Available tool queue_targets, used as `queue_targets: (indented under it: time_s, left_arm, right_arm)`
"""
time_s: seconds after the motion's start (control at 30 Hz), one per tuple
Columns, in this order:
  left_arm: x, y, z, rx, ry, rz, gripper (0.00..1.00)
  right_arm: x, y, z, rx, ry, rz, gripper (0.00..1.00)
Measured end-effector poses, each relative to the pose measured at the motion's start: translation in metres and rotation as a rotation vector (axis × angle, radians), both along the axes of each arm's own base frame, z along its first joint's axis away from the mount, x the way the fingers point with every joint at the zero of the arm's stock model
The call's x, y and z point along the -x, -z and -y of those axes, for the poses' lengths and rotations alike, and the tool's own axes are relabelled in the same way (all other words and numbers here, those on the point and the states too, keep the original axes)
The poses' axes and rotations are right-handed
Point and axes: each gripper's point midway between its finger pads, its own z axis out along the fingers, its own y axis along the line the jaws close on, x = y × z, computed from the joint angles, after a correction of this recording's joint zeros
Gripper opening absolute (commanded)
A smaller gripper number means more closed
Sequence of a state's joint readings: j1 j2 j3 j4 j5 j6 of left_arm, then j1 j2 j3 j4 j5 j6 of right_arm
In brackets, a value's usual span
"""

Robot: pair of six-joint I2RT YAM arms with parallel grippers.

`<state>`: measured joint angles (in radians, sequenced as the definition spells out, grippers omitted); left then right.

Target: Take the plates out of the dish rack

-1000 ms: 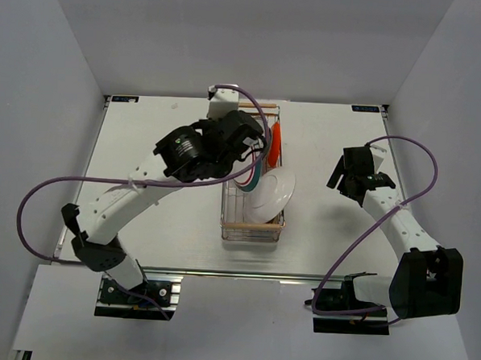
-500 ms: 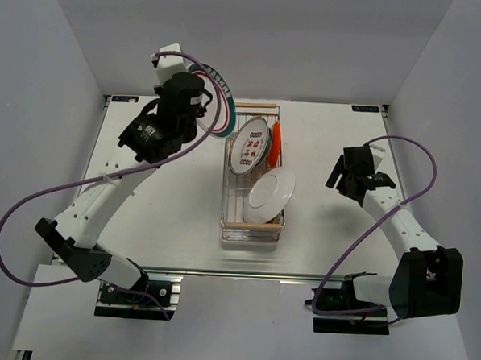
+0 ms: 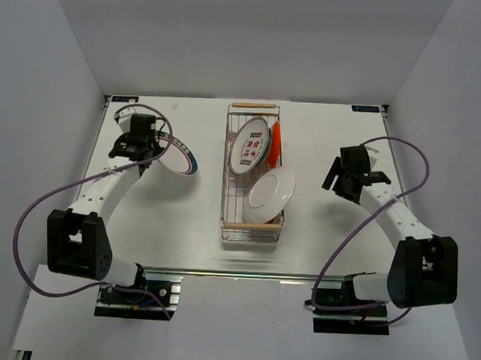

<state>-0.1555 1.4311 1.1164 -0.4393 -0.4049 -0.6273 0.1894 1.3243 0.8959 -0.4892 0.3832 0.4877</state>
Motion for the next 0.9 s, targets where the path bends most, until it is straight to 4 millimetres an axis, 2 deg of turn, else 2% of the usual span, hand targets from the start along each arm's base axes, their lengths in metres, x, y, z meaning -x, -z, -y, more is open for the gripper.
queue_targets:
  time_s: [0.1, 0.27, 0.47, 0.53, 0.57, 0.67, 0.8, 0.9]
  left_arm:
    - [0.019, 0.021, -0.013, 0.061, -0.044, -0.007, 0.0]
    - [0.042, 0.031, -0.022, 0.144, -0.101, 0.064, 0.0]
    - [0.062, 0.063, -0.034, 0.185, -0.154, 0.04, 0.0]
    - [0.064, 0.069, -0.035, 0.191, -0.159, 0.028, 0.07]
    - [0.064, 0.07, -0.035, 0.195, -0.16, 0.026, 0.14]
    - [0.066, 0.075, -0.034, 0.21, -0.166, 0.024, 0.19]
    - [0.069, 0.084, -0.032, 0.237, -0.185, 0.013, 0.44]
    - [0.075, 0.096, -0.032, 0.248, -0.206, -0.031, 0.44]
  right_arm:
    - [0.0, 0.005, -0.001, -0.004, -0.002, -0.015, 0.89]
    - [-0.003, 0.005, -0.003, -0.017, 0.001, -0.004, 0.89]
    - [-0.011, -0.001, -0.008, -0.046, 0.008, 0.043, 0.89]
    - [-0.012, -0.004, -0.01, -0.057, 0.003, 0.058, 0.89]
    - [-0.012, -0.005, -0.011, -0.062, 0.0, 0.063, 0.89]
    - [-0.014, -0.009, -0.013, -0.076, -0.004, 0.08, 0.89]
    - [-0.015, -0.01, -0.015, -0.089, -0.003, 0.087, 0.89]
    - [-0.015, -0.011, -0.016, -0.099, 0.002, 0.09, 0.89]
